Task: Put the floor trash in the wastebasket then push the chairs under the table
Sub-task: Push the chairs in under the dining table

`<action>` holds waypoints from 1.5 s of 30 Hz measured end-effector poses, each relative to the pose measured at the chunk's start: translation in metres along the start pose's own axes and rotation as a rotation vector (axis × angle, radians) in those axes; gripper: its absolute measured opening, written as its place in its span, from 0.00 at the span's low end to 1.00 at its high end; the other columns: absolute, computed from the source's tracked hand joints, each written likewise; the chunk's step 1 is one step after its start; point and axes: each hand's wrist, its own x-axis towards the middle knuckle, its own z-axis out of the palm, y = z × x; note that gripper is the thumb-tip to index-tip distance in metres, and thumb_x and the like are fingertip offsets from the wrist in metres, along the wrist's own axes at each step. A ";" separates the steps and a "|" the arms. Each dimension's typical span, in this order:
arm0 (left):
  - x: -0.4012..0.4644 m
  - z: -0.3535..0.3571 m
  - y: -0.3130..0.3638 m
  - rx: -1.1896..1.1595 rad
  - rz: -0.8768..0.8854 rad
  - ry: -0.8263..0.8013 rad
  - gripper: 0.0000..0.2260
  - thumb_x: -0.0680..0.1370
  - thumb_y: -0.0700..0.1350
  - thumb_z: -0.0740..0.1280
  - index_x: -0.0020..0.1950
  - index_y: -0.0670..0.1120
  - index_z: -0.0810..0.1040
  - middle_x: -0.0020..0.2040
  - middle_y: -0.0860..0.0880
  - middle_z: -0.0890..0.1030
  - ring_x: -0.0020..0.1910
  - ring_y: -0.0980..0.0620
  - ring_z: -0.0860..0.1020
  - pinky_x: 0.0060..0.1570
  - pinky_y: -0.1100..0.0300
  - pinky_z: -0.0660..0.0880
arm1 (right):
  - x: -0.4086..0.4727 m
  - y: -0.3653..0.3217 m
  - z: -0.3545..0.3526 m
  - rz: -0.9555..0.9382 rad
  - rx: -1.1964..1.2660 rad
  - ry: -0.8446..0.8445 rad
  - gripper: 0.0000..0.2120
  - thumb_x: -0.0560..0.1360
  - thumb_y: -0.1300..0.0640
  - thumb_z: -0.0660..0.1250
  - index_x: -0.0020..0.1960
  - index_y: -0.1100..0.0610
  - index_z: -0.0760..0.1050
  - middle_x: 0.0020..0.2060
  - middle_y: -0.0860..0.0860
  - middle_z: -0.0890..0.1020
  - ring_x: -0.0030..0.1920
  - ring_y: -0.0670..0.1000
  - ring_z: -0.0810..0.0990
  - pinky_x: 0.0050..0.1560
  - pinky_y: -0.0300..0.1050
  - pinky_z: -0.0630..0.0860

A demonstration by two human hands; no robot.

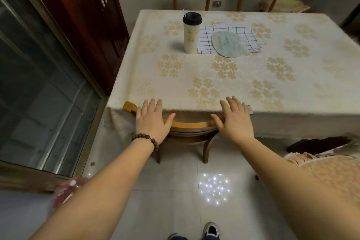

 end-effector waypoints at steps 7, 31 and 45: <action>-0.070 0.010 0.070 -0.010 0.251 0.065 0.28 0.79 0.62 0.50 0.75 0.48 0.61 0.75 0.48 0.65 0.75 0.48 0.59 0.73 0.49 0.50 | -0.100 0.020 -0.020 0.069 0.148 0.237 0.21 0.77 0.45 0.60 0.62 0.59 0.73 0.56 0.57 0.79 0.58 0.58 0.75 0.59 0.53 0.71; -0.392 0.102 0.344 -0.111 0.795 -0.148 0.28 0.78 0.61 0.53 0.73 0.46 0.65 0.71 0.48 0.69 0.73 0.47 0.62 0.72 0.47 0.54 | -0.545 0.214 -0.032 0.823 0.173 0.369 0.21 0.76 0.46 0.61 0.62 0.58 0.74 0.58 0.56 0.77 0.60 0.58 0.73 0.59 0.55 0.70; -0.581 0.128 0.534 -0.108 0.795 -0.093 0.28 0.78 0.61 0.54 0.73 0.46 0.64 0.71 0.46 0.69 0.72 0.45 0.63 0.72 0.47 0.55 | -0.770 0.384 -0.068 0.881 0.158 0.342 0.21 0.78 0.46 0.57 0.64 0.58 0.73 0.61 0.56 0.75 0.63 0.57 0.71 0.63 0.54 0.66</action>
